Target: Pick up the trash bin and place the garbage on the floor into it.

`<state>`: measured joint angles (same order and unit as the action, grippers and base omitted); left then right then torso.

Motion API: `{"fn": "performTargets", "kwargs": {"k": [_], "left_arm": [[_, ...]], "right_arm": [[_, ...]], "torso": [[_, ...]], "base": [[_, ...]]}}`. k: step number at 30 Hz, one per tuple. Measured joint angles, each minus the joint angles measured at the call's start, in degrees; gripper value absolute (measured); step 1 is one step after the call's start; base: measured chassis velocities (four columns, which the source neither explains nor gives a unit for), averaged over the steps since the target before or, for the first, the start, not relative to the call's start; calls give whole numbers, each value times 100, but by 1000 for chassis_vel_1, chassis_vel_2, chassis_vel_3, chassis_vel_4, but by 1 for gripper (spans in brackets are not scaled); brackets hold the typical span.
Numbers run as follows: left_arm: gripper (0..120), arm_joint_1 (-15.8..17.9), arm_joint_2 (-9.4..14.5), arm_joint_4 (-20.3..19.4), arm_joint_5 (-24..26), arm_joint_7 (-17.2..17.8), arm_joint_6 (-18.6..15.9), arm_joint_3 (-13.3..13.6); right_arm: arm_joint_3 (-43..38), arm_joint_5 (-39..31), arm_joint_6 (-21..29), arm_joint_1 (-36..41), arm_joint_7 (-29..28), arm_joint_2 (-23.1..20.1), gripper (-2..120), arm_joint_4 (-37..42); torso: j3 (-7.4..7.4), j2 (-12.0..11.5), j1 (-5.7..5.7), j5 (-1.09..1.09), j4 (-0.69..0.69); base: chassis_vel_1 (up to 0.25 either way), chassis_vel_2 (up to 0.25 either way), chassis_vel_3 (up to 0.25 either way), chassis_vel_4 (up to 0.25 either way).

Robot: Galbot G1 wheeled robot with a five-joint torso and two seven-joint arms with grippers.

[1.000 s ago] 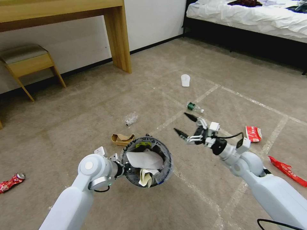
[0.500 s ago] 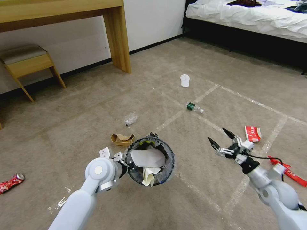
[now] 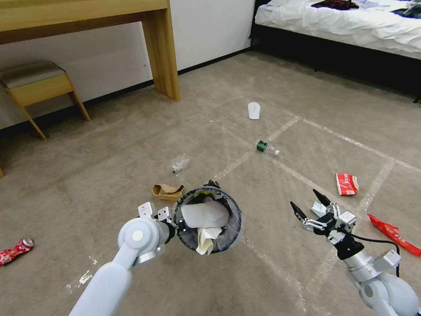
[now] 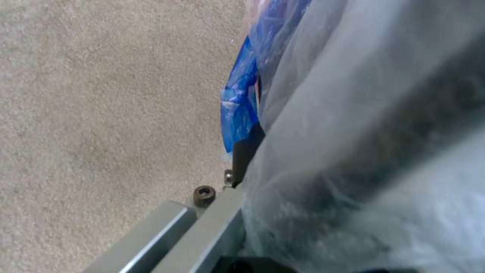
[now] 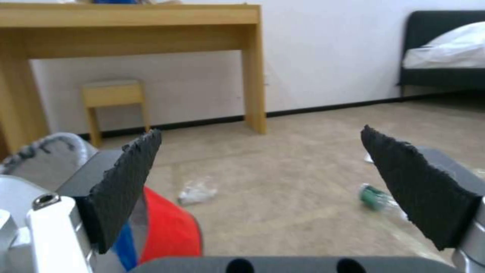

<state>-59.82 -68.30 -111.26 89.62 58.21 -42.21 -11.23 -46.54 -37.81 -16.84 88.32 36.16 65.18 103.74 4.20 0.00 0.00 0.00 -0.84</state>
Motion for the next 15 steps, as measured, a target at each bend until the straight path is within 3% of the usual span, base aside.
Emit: {"fn": "performTargets", "kwargs": {"k": [7, 15], "left_arm": [[0, 81, 3, -2, 120, 10, 2, 78], [0, 99, -24, 17, 172, 27, 5, 186]], "right_arm": [[-472, 136, -53, 366, 95, 196, 100, 5], [-876, 179, -148, 639, 204, 433, 100, -15]], "torso": [[0, 0, 0, 0, -2], [0, 0, 0, 0, -3]], "base": [[0, 0, 0, 0], [-79, -69, -68, -60]]}}
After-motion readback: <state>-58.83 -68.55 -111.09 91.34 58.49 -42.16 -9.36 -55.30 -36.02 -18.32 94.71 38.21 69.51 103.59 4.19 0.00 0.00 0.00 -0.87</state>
